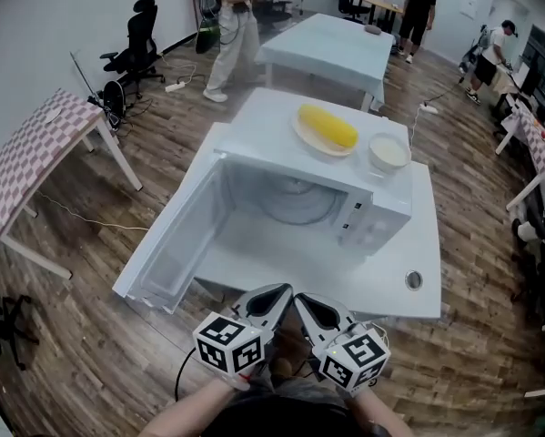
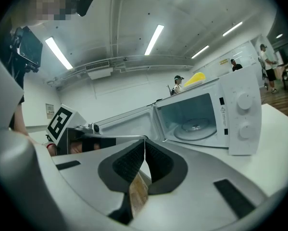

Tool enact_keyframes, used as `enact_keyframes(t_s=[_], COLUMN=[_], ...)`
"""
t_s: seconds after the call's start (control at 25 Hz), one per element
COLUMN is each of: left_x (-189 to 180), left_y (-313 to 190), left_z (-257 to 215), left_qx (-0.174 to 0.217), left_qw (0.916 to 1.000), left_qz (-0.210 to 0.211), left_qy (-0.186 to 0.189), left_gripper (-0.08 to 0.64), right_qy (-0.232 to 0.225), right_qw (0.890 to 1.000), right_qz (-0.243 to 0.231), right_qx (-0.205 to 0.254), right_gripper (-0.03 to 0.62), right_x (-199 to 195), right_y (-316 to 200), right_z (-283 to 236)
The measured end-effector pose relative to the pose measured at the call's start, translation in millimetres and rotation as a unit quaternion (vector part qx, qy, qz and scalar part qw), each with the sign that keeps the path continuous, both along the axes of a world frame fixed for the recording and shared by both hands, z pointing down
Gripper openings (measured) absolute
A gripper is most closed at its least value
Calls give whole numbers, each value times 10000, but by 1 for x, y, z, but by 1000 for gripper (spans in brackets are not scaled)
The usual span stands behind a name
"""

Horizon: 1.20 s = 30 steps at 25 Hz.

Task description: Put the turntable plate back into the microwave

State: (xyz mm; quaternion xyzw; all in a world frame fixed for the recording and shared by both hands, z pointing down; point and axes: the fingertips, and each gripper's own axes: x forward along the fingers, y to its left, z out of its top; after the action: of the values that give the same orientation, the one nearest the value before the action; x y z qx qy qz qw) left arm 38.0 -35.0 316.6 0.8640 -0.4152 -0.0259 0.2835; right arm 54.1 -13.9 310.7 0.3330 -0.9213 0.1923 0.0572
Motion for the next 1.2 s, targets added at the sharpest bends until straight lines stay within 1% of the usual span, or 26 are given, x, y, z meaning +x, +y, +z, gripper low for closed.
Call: enact_keyframes(t_s=[0.16, 0.44, 0.6, 0.84, 1.0, 1.2], left_x=[0, -4, -2, 0, 0, -2], left_y=[13, 28, 32, 39, 42, 42], left_z=[2, 6, 4, 4, 8, 9], left_qx=[-151, -241, -240, -206, -271, -284], left_qw=[9998, 9991, 9988, 9987, 9982, 9977], left_qz=[-130, -349, -424, -471, -530, -605], left_qy=[90, 64, 100, 58, 65, 89], left_gripper=[14, 14, 15, 15, 14, 14], right_qy=[-30, -46, -63, -49, -28, 21], right_qw=[9997, 9987, 9988, 9988, 9983, 9983], right_qz=[-122, -293, -307, -331, -351, -388], right_qx=[-206, -416, -384, -365, -457, -425], right_gripper=[25, 21, 21, 20, 20, 20], right_x=[1, -3, 0, 2, 2, 1], right_y=[12, 26, 29, 37, 39, 39], right_z=[1, 5, 4, 3, 7, 8])
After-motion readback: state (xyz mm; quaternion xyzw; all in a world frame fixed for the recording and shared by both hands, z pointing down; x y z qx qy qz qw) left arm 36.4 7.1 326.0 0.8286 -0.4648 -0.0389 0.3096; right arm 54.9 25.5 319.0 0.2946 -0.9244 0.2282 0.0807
